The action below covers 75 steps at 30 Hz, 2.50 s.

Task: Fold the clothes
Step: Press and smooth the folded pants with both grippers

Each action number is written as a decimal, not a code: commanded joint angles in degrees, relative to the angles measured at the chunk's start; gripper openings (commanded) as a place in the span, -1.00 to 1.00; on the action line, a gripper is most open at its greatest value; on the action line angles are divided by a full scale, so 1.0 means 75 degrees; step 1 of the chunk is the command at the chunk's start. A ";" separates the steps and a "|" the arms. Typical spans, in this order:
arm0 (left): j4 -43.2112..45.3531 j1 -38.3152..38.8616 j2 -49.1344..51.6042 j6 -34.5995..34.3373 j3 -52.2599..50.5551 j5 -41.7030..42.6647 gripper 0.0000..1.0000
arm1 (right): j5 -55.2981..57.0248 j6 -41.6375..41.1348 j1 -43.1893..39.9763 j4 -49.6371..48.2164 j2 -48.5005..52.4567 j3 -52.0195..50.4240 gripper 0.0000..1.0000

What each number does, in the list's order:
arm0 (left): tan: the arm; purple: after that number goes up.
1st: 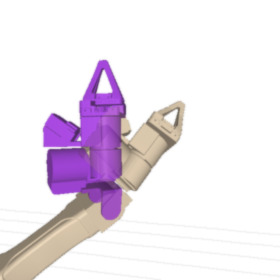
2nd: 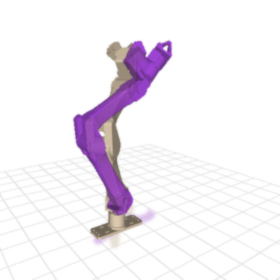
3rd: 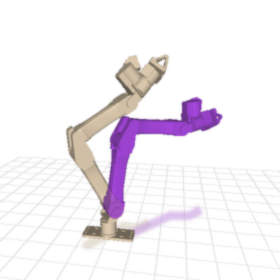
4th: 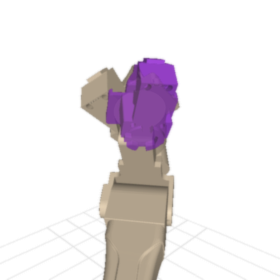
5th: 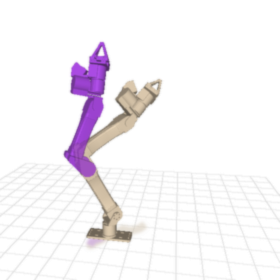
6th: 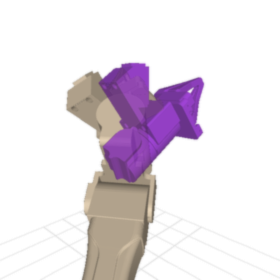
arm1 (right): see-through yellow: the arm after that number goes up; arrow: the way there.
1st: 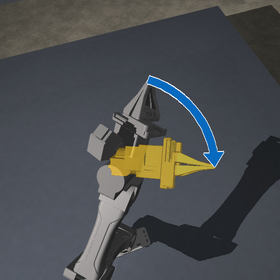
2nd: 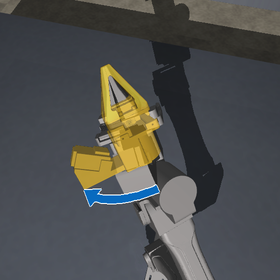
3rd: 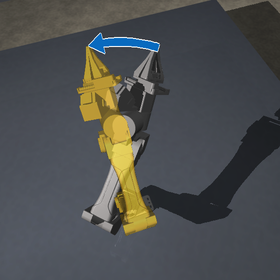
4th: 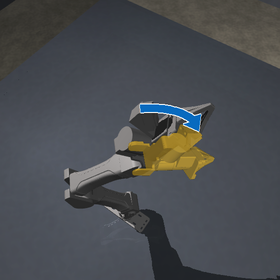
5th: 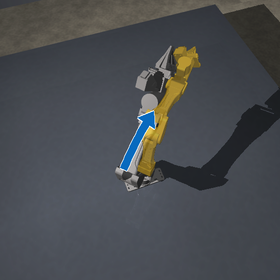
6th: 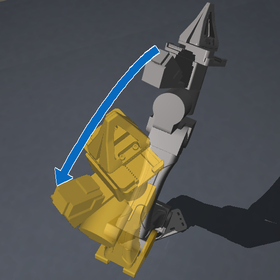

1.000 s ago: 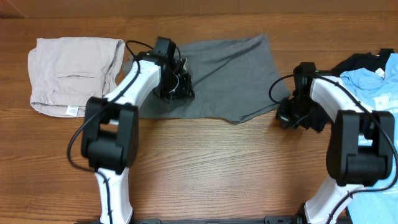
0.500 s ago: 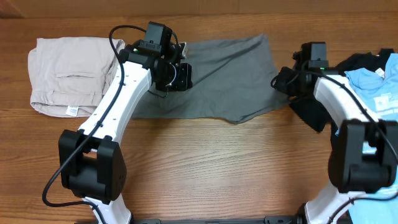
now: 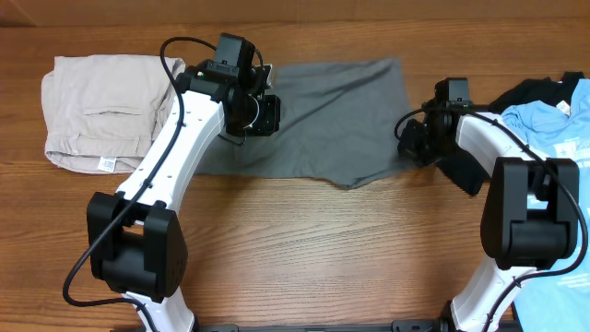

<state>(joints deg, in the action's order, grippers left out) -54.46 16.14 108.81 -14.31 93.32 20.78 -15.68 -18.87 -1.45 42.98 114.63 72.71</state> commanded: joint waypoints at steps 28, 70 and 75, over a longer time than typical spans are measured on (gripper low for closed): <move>0.2189 0.0064 0.1716 -0.0134 -0.0044 -0.1166 -0.92 | -0.0283 0.0525 0.0833 0.0204 -0.0446 0.1154 -0.92; 0.5106 -0.0423 0.3217 -0.0265 0.0058 -0.4194 -0.92 | 0.1684 0.0525 0.1035 -0.3468 0.1559 0.1160 -0.81; 0.5091 -0.0443 0.2748 -0.0137 0.0624 -0.4086 -0.92 | 0.1460 0.0583 0.1035 -0.3264 0.1241 0.1419 -0.68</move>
<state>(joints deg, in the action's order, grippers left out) -16.32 13.91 131.17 -16.08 94.43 -7.64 -5.87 -14.94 6.59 17.02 124.55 81.95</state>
